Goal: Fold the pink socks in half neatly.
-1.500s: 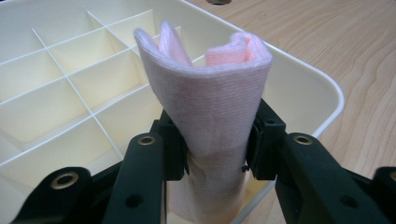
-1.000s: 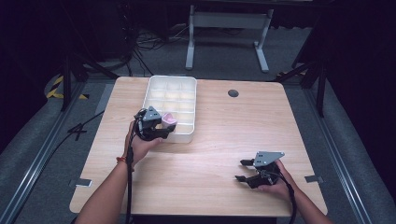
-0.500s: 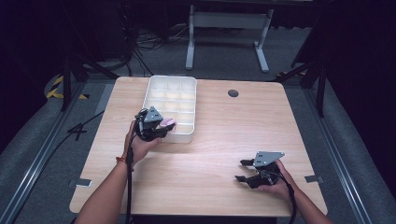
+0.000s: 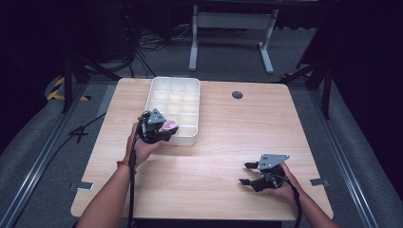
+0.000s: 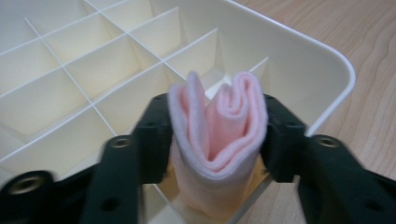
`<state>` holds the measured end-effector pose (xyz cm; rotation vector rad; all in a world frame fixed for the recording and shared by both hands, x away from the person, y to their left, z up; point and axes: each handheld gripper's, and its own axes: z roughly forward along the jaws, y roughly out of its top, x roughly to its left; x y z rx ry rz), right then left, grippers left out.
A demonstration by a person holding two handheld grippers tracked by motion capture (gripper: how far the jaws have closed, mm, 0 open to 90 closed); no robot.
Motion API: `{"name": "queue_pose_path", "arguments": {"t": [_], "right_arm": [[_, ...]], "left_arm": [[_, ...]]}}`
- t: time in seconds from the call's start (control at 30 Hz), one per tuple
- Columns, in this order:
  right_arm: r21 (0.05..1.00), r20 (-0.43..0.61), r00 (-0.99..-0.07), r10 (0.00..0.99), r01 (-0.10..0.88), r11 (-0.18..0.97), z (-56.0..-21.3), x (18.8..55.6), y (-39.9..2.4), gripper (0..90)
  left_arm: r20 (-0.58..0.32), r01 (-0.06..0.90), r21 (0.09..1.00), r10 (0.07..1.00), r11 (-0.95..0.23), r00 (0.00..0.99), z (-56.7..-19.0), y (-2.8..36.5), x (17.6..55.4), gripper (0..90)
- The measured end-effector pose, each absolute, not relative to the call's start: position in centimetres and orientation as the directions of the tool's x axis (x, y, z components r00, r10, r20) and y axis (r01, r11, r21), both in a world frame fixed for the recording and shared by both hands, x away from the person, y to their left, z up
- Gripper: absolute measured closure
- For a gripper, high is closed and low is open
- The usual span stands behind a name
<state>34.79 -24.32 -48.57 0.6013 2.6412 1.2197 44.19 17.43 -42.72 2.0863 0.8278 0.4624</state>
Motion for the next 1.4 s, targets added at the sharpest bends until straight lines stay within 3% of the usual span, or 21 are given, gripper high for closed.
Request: {"name": "queue_pose_path", "arguments": {"t": [0.2, 0.27, 0.47, 0.67, 0.87, 1.4], "right_arm": [[0.759, 0.014, -0.904, 0.427, 0.288, 0.584, -48.6, 34.8, -24.3, 34.8], [0.759, 0.014, -0.904, 0.427, 0.288, 0.584, -48.6, 34.8, -24.3, 34.9], [0.758, 0.015, -0.903, 0.430, 0.290, 0.584, -48.6, 34.8, -24.3, 35.1], [0.759, 0.013, -0.903, 0.430, 0.289, 0.584, -48.6, 34.8, -24.3, 35.1], [0.758, 0.012, -0.902, 0.431, 0.289, 0.585, -48.6, 34.8, -24.3, 35.1], [0.756, 0.013, -0.901, 0.433, 0.293, 0.585, -48.6, 34.7, -24.3, 35.0]], "left_arm": [[0.053, 0.358, 0.825, 0.689, -0.438, 0.723, -41.9, 17.3, 43.8, 43.7], [0.050, 0.356, 0.825, 0.686, -0.438, 0.726, -41.6, 17.2, 43.8, 47.7], [0.048, 0.369, 0.800, 0.664, -0.473, 0.746, -41.8, 17.0, 43.9, 74.5], [0.034, 0.375, 0.799, 0.658, -0.470, 0.753, -42.1, 17.1, 44.2, 78.2], [0.020, 0.381, 0.804, 0.662, -0.456, 0.749, -42.2, 17.1, 44.2, 78.0], [0.045, 0.363, 0.815, 0.673, -0.452, 0.738, -41.3, 17.8, 43.8, 64.8]]}}
